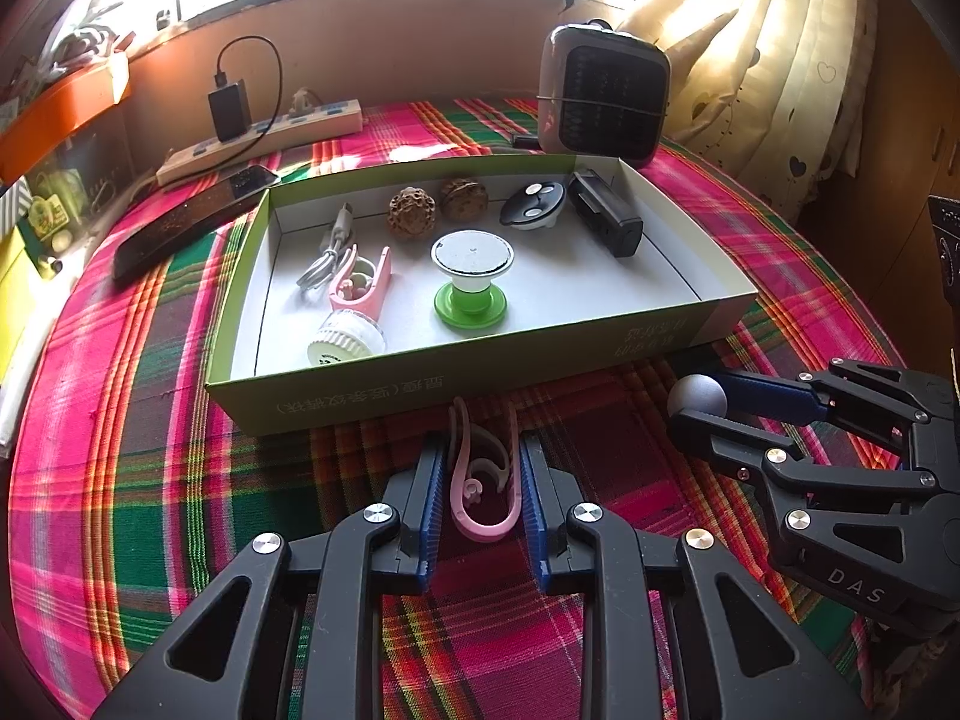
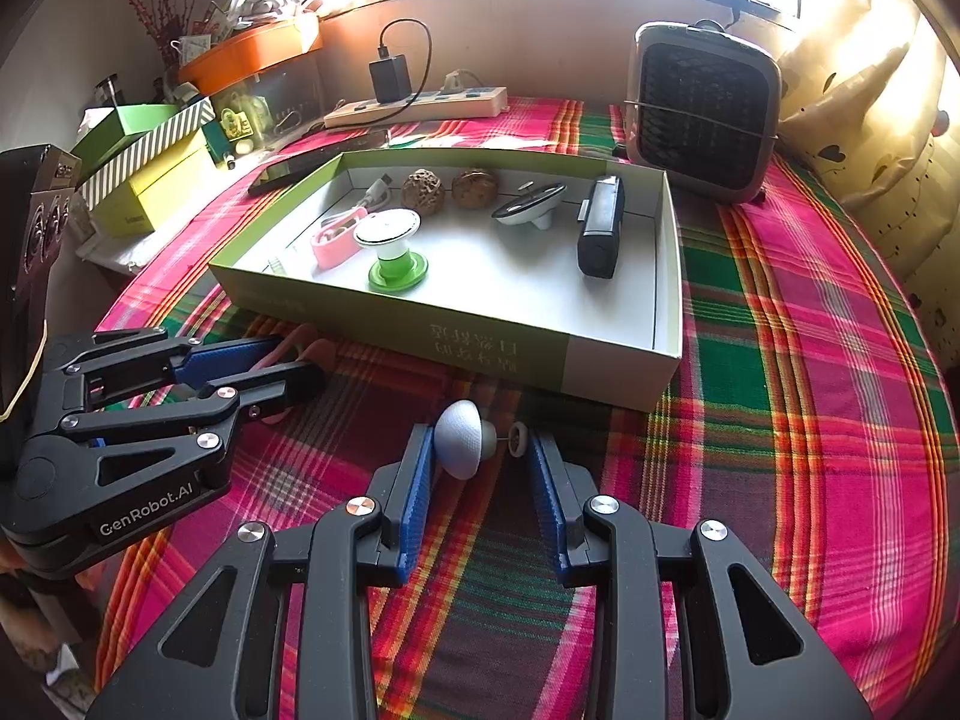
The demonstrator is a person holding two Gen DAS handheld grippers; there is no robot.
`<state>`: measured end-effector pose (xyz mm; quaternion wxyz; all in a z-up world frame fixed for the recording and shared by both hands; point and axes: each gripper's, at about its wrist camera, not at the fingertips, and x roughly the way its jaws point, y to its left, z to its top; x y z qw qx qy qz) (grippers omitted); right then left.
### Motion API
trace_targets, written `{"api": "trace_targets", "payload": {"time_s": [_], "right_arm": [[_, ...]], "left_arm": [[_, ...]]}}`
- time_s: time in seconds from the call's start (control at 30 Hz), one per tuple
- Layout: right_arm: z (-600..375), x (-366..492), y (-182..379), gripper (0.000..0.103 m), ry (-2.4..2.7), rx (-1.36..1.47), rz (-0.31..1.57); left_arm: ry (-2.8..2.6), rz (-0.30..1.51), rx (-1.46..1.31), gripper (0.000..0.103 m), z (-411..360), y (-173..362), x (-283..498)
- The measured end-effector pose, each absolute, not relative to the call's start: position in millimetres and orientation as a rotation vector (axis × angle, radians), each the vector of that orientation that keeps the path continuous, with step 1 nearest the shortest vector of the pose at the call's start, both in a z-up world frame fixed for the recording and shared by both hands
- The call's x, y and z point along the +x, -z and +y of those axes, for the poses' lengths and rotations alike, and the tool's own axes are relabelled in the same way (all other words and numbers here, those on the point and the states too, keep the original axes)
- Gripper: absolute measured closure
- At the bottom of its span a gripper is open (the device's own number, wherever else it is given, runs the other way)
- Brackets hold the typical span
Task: Organize objects
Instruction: 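Close the left tool on the pink clip while the right tool holds the knob, then carry the pink clip and white knob over the box with both tools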
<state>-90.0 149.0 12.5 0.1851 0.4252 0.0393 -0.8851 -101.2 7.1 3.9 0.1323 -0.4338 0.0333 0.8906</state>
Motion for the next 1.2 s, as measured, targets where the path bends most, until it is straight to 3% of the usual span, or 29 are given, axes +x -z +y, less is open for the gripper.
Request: {"api": "trace_targets", "payload": {"time_s": [1.2], "right_arm": [[150.6, -104.0, -54.1, 0.07, 2.538, 1.087, 0.089]], "left_arm": [[-2.581, 0.044, -1.129, 0.082, 7.2, -54.9, -118.3]]}}
